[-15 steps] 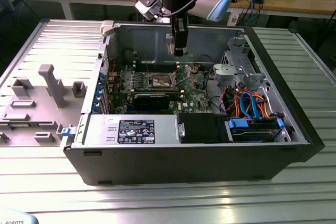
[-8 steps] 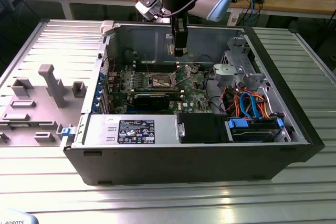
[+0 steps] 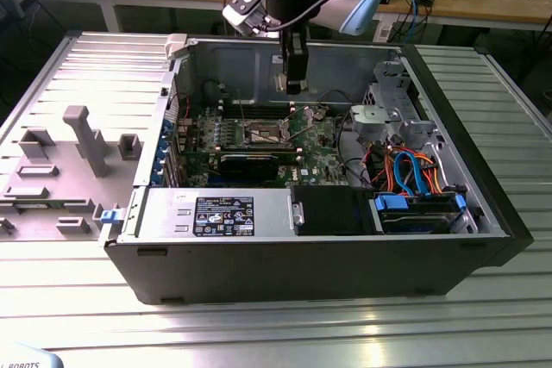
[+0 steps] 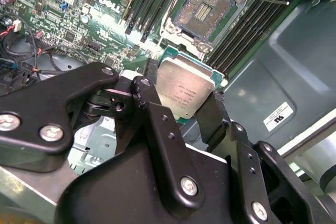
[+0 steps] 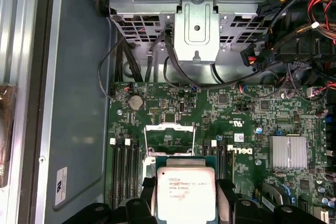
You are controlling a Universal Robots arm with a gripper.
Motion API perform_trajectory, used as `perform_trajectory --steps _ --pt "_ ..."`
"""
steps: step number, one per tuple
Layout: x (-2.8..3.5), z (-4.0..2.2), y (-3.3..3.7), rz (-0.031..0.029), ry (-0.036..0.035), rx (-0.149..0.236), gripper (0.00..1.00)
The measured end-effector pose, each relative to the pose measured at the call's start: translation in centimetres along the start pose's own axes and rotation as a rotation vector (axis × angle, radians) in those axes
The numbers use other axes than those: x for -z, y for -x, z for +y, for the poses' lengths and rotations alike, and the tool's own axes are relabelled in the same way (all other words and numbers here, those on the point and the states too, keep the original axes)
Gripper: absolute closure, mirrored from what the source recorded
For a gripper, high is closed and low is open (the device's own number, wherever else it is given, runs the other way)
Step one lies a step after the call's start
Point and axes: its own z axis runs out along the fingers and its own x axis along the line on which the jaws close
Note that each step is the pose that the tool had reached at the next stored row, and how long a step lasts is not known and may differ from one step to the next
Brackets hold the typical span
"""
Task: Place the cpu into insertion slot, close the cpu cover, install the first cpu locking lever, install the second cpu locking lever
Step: 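Place the cpu into insertion slot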
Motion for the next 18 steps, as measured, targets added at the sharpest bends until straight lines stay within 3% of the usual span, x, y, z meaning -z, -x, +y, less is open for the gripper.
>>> perform_trajectory --steps 5,7,18 --pt "-0.57 -0.18 -0.14 -0.0023 -0.0043 -0.028 0.46" --pt "-0.61 -0.41 -0.15 -0.003 -0.0053 -0.035 0.46" --pt "-0.66 -0.41 -0.15 -0.0028 -0.006 -0.035 0.46"
